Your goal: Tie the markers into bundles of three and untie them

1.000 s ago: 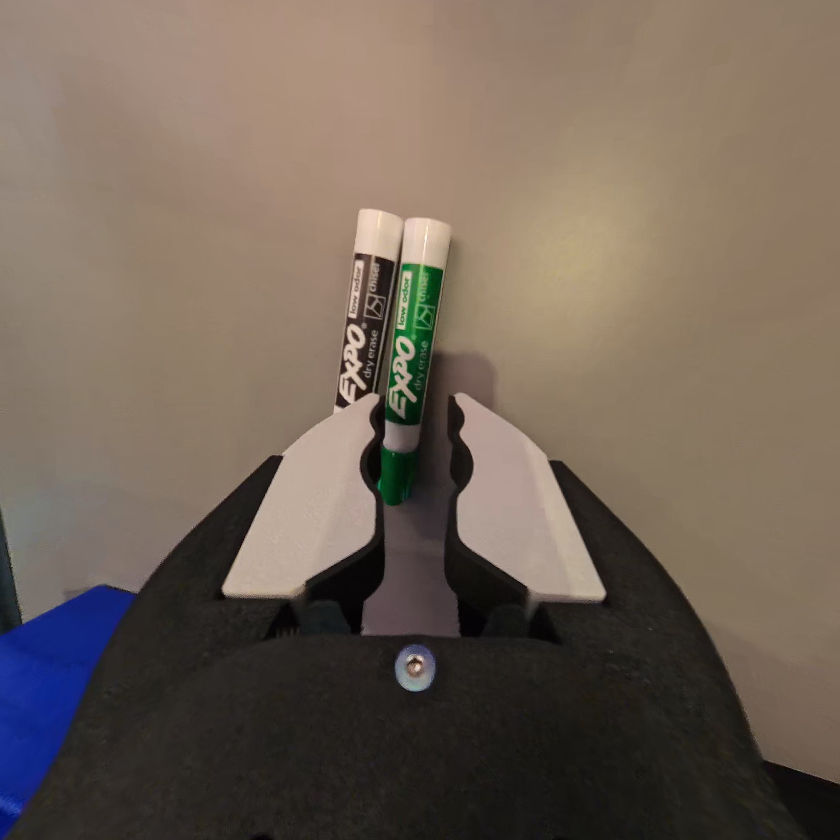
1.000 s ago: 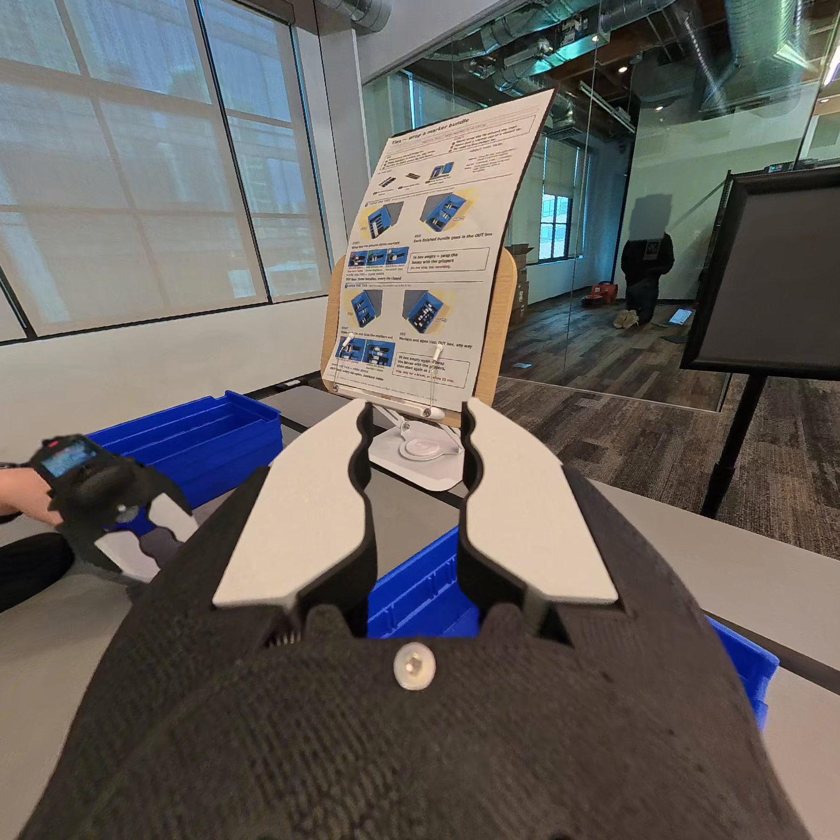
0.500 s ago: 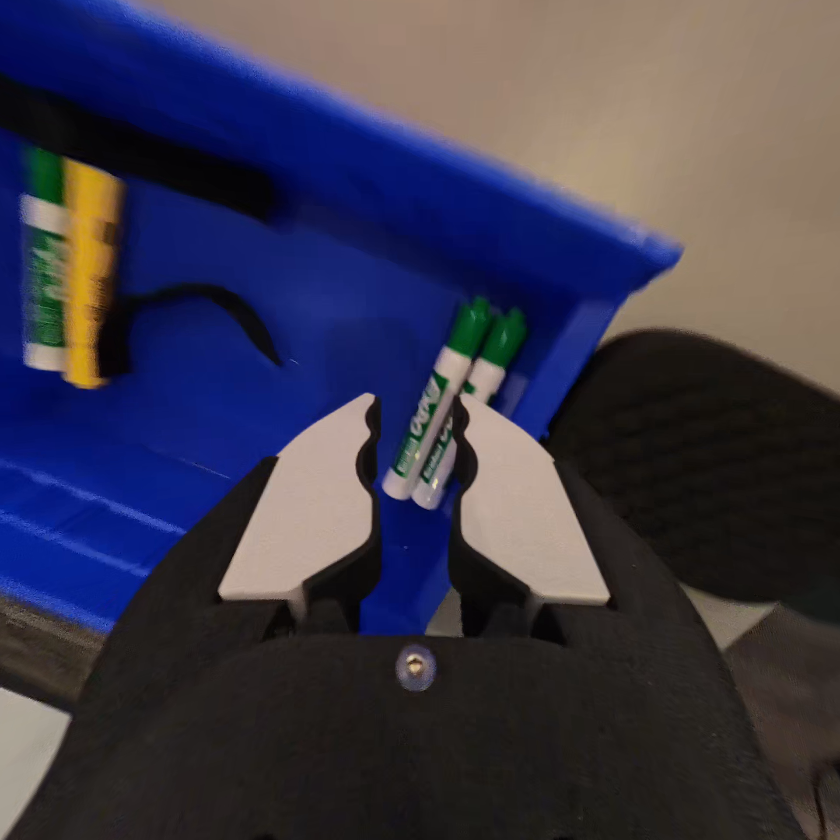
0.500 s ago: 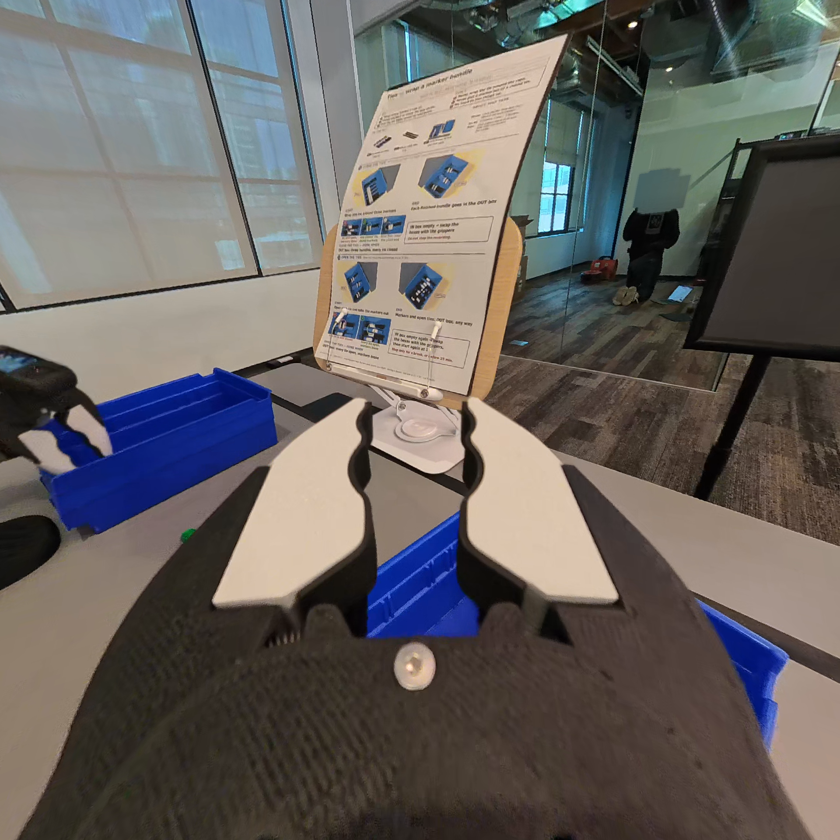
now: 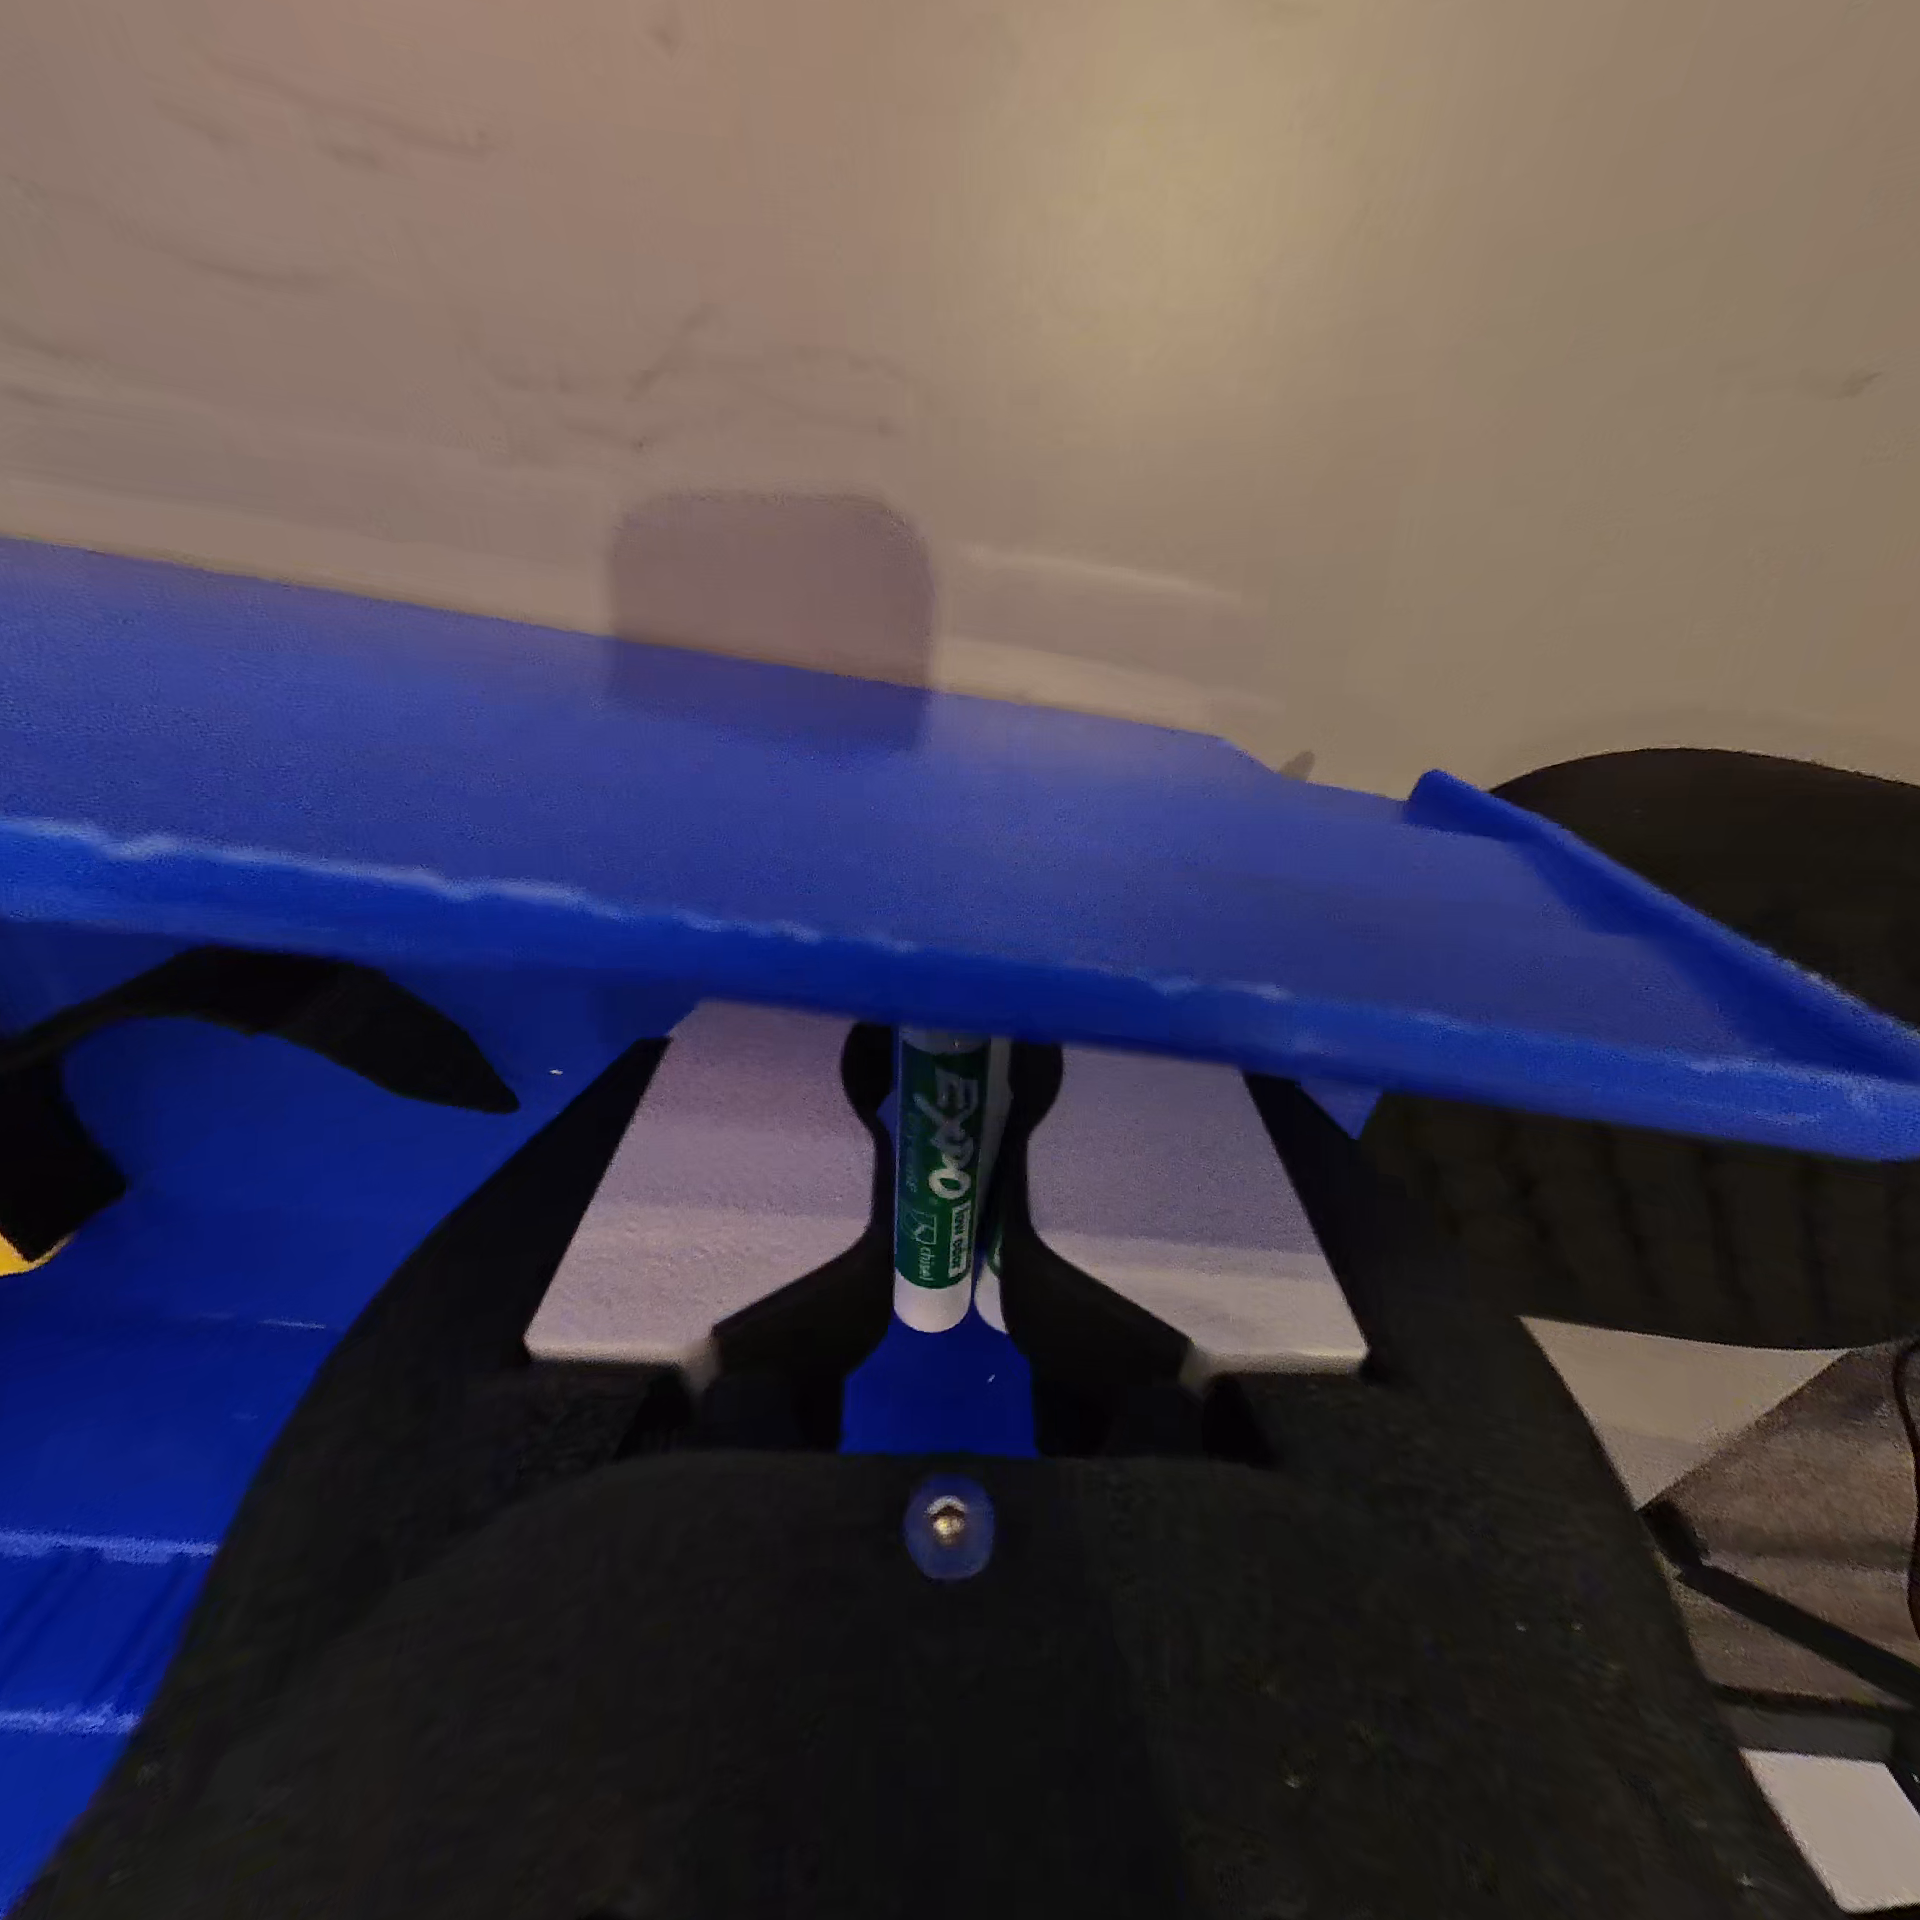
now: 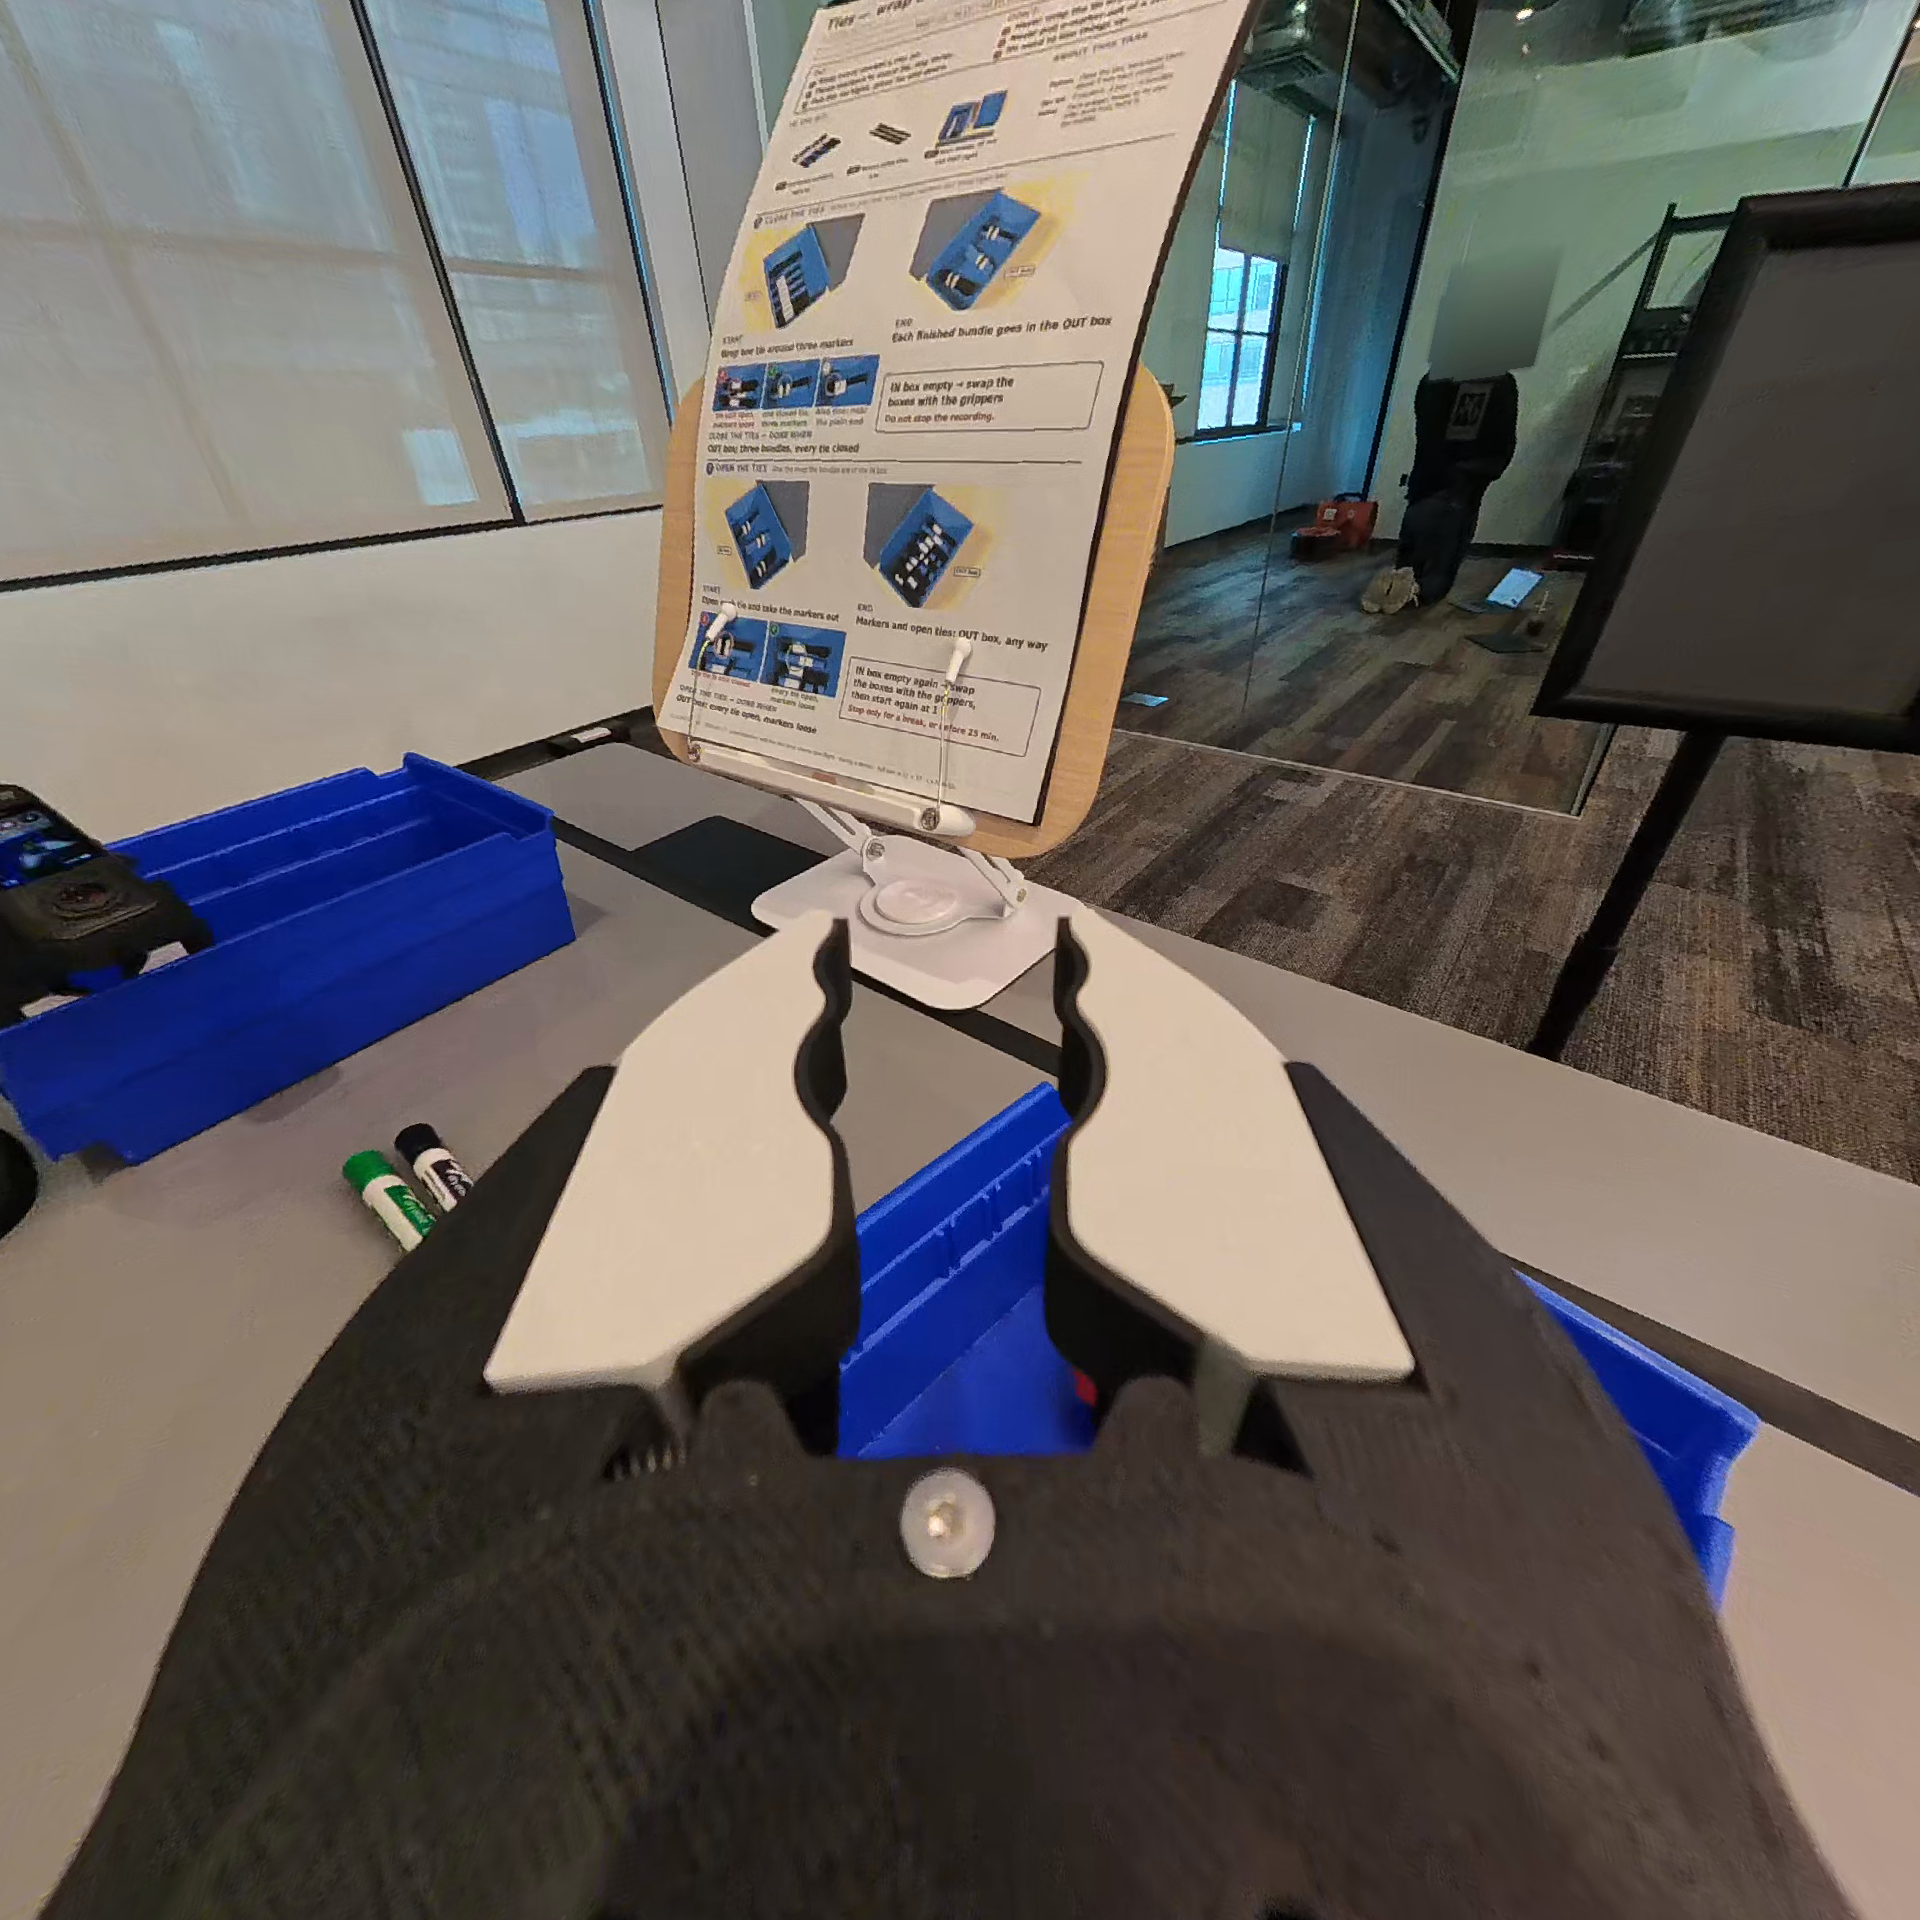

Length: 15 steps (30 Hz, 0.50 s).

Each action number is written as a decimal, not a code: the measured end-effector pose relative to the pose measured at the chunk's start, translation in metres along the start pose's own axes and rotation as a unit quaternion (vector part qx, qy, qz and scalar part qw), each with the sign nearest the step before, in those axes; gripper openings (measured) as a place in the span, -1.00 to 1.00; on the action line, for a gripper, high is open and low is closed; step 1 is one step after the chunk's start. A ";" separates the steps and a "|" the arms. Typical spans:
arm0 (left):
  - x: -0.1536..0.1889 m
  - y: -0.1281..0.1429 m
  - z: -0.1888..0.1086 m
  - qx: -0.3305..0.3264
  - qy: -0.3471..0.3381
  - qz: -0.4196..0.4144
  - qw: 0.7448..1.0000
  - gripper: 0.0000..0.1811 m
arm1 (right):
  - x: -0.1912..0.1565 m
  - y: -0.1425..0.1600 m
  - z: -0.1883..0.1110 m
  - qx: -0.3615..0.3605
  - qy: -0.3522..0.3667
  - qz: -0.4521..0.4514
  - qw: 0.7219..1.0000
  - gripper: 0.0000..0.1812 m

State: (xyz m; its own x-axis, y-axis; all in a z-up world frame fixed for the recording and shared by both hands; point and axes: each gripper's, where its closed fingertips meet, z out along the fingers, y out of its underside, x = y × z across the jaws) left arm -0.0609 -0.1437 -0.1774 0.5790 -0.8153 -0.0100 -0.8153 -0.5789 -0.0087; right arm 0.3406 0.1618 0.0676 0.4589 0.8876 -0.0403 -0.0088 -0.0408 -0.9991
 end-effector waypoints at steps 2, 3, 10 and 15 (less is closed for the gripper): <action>0.000 0.000 0.000 0.009 0.001 -0.010 1.000 -0.80 | 0.001 0.001 0.000 0.001 0.001 0.002 1.000 -0.58; -0.003 0.001 -0.001 0.015 -0.005 -0.022 1.000 -0.80 | 0.002 0.001 0.000 0.002 0.001 0.004 1.000 -0.58; -0.031 0.010 -0.073 0.124 -0.091 -0.113 0.982 -0.81 | 0.003 0.001 0.000 0.005 -0.001 0.011 1.000 -0.58; -0.042 -0.012 -0.162 0.236 -0.168 -0.161 0.943 -0.84 | -0.010 -0.003 0.007 0.006 -0.019 0.004 1.000 -0.58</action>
State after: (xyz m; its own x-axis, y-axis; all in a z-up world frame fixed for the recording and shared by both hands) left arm -0.0754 -0.1044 -0.0144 0.8291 -0.5014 -0.2473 -0.5515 -0.6613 -0.5084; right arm 0.3299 0.1567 0.0711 0.4242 0.9043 -0.0477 -0.0233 -0.0418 -0.9989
